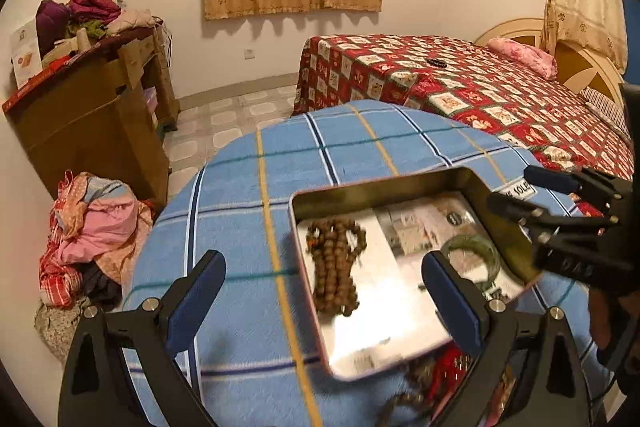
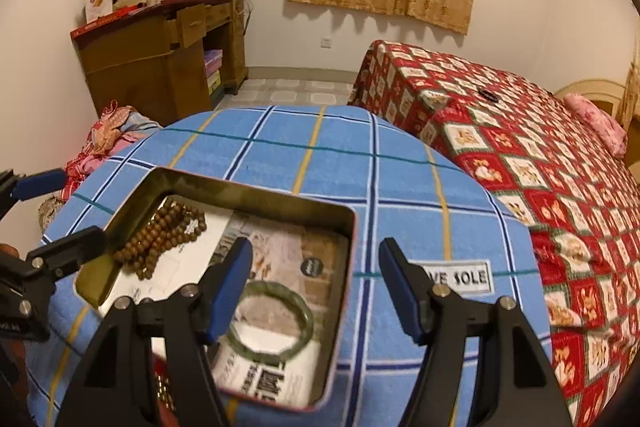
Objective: Organize jewelry
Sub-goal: 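Open both tools to drop the beads and jade bangle into the tin, then grasp the pink bangle with the left tool and lift it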
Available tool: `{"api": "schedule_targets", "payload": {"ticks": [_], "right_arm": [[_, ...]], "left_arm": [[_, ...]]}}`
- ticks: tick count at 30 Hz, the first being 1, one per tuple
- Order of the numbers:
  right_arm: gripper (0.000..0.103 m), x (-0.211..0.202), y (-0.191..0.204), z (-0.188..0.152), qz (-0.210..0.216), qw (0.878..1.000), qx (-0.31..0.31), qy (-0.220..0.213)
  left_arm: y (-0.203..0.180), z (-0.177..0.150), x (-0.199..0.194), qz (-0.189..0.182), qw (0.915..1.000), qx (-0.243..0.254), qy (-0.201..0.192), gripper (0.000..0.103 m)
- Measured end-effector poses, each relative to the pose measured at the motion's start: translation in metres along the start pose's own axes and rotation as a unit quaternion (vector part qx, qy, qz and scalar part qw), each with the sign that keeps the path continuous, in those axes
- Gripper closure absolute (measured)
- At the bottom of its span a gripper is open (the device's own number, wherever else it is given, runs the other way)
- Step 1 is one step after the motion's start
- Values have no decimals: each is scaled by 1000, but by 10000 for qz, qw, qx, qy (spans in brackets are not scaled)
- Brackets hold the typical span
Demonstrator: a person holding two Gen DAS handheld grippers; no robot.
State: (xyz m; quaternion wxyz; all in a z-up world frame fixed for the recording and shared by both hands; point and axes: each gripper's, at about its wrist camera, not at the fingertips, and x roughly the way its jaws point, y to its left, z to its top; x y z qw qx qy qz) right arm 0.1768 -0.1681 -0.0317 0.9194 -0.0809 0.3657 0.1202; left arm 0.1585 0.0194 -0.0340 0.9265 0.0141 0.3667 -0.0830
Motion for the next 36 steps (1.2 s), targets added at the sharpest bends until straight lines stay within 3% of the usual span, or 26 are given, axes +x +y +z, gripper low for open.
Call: {"api": "schedule_targets", "payload": {"ticks": [7,21,32,34,36], "right_arm": [[34,-19,-6,-22,32,9999,125,46],[34,-36,-6,-75,56,9989,305,354],[34,-49,-1,-108,113,9980,382,497],[34,-49,1,-111,150,9978,393,518],[34,-48,4,-113,175,9976,394,536]], "left_arm": [[-1,-30,-15,-16,9999,-64,78,5],[-27,-81,-40,34,9995,285,123,5],[-50,-98,-37,-91,9990,391,217,5],[-53,-98,-35,-96,9988,417,234,10],[-56,-100,-32,-152,9983,453,326,31]]}}
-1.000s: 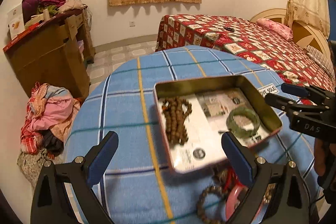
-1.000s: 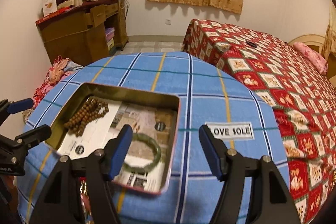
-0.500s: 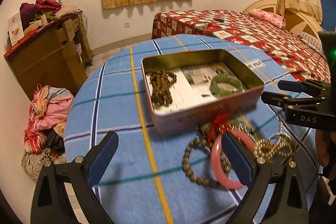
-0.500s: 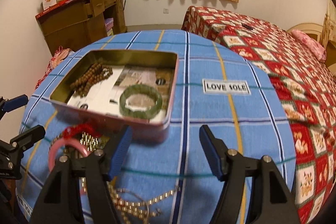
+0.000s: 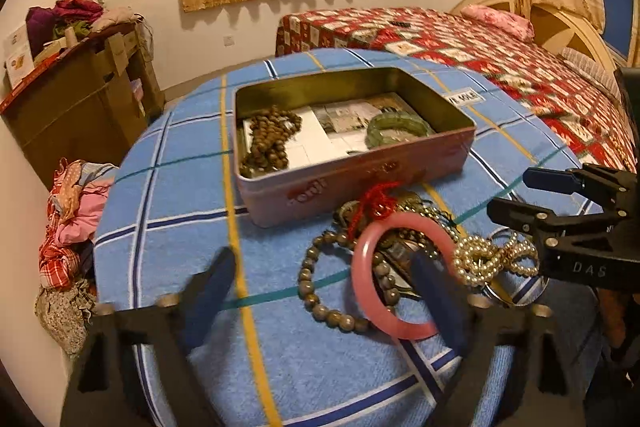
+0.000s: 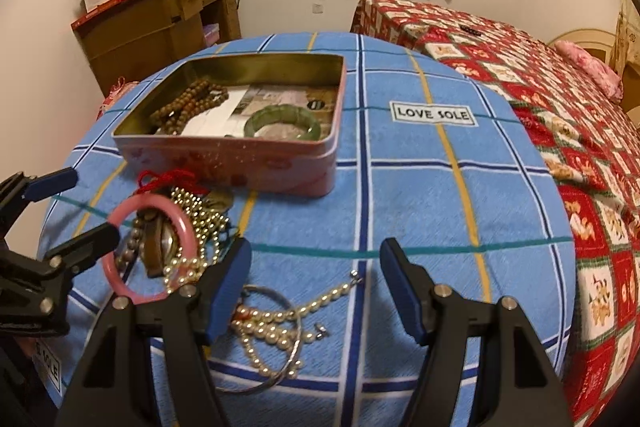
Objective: Organize jewelry
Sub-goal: 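Grasp the pink bangle with the left tool and lift it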
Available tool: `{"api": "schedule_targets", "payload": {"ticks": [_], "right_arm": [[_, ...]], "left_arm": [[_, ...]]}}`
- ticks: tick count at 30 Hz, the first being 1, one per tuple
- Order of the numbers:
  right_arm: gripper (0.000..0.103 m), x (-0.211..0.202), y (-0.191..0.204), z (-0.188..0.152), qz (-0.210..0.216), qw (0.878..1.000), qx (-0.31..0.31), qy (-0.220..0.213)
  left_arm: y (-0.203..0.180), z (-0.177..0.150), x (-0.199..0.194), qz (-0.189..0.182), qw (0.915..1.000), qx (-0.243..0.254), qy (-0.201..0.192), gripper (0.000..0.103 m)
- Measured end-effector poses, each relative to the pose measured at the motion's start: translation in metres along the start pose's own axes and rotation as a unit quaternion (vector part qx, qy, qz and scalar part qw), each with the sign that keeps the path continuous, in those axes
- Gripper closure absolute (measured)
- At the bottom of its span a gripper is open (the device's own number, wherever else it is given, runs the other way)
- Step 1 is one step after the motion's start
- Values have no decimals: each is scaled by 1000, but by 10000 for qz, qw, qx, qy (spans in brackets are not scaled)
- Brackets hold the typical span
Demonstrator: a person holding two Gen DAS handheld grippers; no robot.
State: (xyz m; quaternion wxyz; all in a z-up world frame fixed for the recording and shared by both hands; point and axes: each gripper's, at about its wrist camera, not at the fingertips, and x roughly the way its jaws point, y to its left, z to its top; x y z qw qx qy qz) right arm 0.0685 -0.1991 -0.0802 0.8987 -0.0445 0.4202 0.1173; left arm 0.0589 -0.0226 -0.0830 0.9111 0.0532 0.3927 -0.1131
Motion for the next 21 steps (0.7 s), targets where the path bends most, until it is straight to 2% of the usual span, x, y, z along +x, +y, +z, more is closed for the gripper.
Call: {"api": "schedule_targets", "payload": {"ticks": [4,6,8,13,21], "right_arm": [[34,1,4,-3,31,10000,-23,20],[34,0,5,-4,53,10000,-31,12],[34,-1,5,-5,77,10000,-23,-4],[34,-5,13,-7,221,9997,-112,-20],[34,-11,35,-13,675,9965,-493,0]], "left_arm": [[-2,-3,6,-112,9998,15,141,46],[-2,-6,9,-184,9996,27,218,76],[-1,-7,9,-288,9993,-4,246,91],[3,-3,-4,-372,9992,-103,44,92],[16,3,-24,-399,9987,-266,-183,92]]}}
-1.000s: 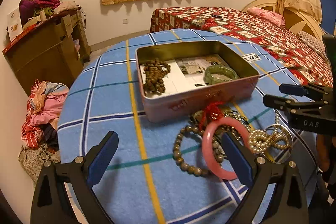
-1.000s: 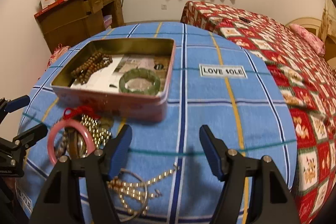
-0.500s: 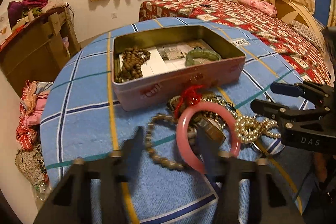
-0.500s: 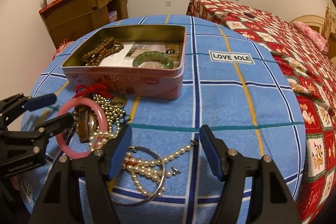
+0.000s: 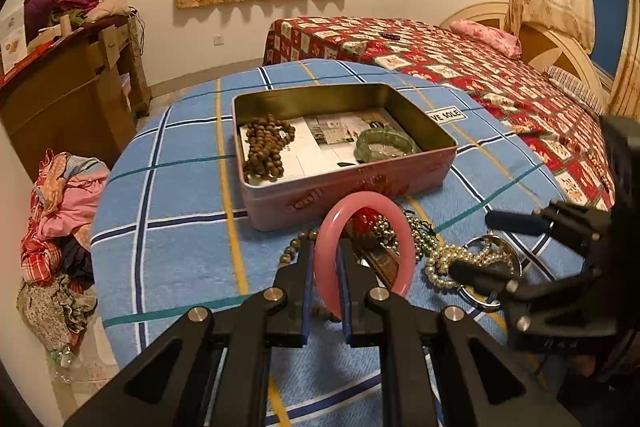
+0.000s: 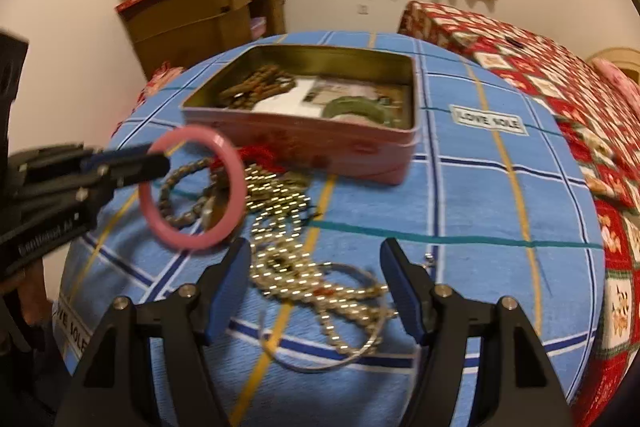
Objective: Organize jewelry
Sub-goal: 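Grasp the pink bangle with the left tool and lift it, then grasp the pearl necklace with the right tool while the left tool holds the pink bangle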
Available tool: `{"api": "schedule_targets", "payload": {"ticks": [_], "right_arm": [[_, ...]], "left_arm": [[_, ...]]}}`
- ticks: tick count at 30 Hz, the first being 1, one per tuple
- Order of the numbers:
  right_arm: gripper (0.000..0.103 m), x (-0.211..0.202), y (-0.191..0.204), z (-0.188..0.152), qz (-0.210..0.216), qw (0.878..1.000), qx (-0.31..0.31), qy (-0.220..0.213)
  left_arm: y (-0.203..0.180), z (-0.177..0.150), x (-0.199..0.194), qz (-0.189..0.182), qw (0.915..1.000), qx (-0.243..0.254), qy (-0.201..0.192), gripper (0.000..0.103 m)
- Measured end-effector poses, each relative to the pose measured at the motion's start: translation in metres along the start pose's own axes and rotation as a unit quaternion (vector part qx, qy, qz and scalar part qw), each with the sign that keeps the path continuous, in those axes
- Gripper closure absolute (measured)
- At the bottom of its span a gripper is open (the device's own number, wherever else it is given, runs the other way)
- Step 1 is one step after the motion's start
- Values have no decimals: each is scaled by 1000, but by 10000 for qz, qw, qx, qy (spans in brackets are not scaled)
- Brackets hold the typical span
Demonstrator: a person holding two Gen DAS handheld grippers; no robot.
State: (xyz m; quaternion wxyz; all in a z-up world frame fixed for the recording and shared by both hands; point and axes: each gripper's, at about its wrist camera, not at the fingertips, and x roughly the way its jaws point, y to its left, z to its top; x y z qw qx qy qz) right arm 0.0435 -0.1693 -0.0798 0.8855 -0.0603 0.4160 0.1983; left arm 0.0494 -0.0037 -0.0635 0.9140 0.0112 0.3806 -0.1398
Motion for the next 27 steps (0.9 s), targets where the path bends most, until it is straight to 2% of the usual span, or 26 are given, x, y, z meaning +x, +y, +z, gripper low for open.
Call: {"api": "schedule_targets", "payload": {"ticks": [6,8,9,14,16,21,27], "right_arm": [[34,9,13,-4,20,9995,-274,139],[43,9,16,-5,-36,9991,-392,161],[57,10,18,-5,-64,9987,-457,192],[79,9,15,-5,-121,9988,-449,171],[92,5,10,-4,-72,9993,-344,117],[95,3,5,1,-53,9997,-226,54],[95,-12,2,10,-18,9997,-76,-227]], "left_arm": [[1,-1,2,-21,10000,0,26,92],[1,-3,3,-26,10000,-16,35,92],[2,-3,3,-28,10000,-19,34,92],[3,-3,2,-28,10000,-45,2,92],[3,-3,1,-34,10000,-55,-12,92],[3,-2,0,-58,10000,-62,-28,92],[2,6,-13,-87,9998,-39,-176,92]]}}
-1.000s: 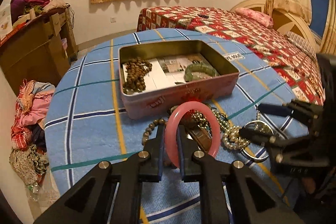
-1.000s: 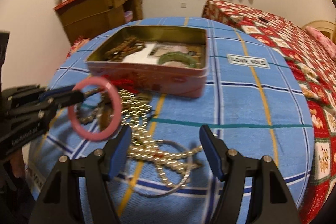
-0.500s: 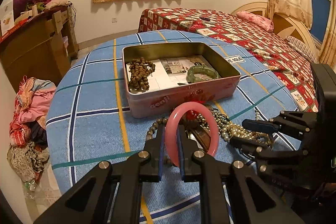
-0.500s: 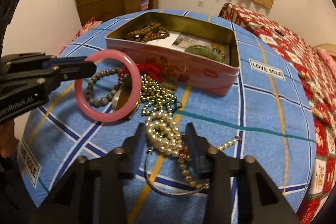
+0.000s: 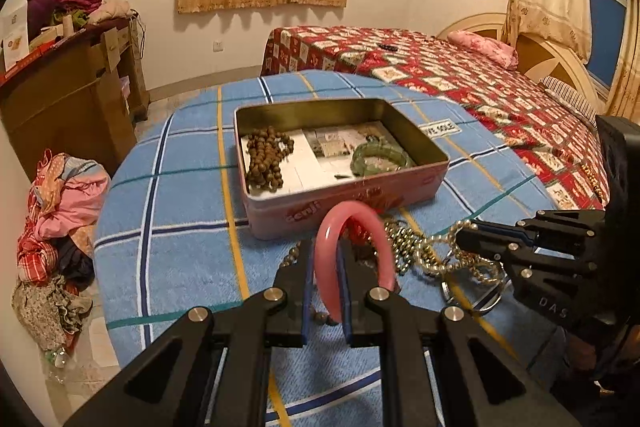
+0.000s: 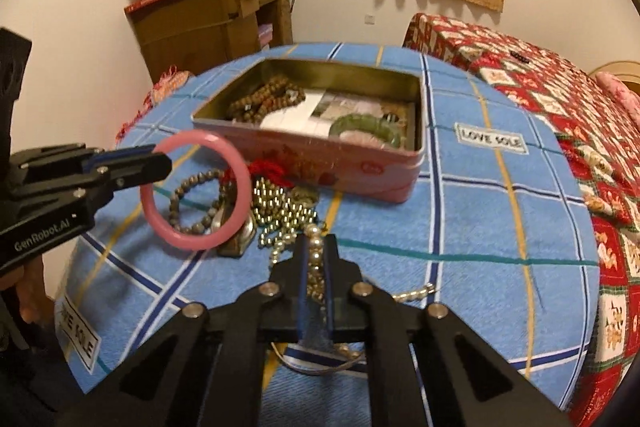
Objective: Organize jewelry
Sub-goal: 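Grasp the pearl necklace with the right tool while the left tool holds the pink bangle, then carry the pink bangle and pearl necklace over the pink tin with both tools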
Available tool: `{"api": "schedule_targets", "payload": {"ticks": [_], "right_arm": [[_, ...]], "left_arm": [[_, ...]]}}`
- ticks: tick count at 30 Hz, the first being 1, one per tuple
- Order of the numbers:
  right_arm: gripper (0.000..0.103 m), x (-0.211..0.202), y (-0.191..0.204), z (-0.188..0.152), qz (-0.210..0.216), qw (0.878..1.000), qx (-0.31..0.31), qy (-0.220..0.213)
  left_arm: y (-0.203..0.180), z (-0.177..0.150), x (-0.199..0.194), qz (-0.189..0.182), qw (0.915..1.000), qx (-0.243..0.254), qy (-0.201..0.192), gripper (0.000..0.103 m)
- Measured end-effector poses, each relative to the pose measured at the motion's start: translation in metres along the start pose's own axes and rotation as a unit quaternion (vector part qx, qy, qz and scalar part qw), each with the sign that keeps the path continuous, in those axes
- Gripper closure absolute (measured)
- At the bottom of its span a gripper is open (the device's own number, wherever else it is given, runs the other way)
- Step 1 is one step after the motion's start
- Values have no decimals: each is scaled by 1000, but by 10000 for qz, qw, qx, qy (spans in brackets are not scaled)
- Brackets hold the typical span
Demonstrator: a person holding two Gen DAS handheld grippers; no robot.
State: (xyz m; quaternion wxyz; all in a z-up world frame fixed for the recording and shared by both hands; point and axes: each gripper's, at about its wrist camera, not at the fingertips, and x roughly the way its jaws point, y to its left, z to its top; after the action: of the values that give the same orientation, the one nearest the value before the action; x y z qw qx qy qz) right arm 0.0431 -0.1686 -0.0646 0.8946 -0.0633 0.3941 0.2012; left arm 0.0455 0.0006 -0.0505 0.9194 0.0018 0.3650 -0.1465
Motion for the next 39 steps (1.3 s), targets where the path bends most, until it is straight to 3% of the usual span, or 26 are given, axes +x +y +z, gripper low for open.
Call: {"api": "schedule_targets", "payload": {"ticks": [18,23,25,27,31,36,39], "right_arm": [[95,-30,-2,22,126,9985,136,-524],[95,-32,-4,21,133,9983,170,-543],[95,-32,-4,21,156,9980,190,-575],[95,-31,-5,22,190,9979,221,-578],[95,-30,-6,23,273,9976,286,-574],[95,-29,-5,24,310,9974,261,-588],[95,-26,-1,23,348,9976,225,-548]], "left_arm": [[-4,9,-15,-82,9997,48,-206,92],[-1,-1,-4,170,9998,129,-49,92],[2,-4,1,309,9995,69,32,80],[5,-8,5,502,9987,-7,80,24],[22,-16,15,584,9972,-380,267,22],[40,-27,30,1054,9915,-557,529,22],[48,-29,32,1200,9896,-630,478,22]]}}
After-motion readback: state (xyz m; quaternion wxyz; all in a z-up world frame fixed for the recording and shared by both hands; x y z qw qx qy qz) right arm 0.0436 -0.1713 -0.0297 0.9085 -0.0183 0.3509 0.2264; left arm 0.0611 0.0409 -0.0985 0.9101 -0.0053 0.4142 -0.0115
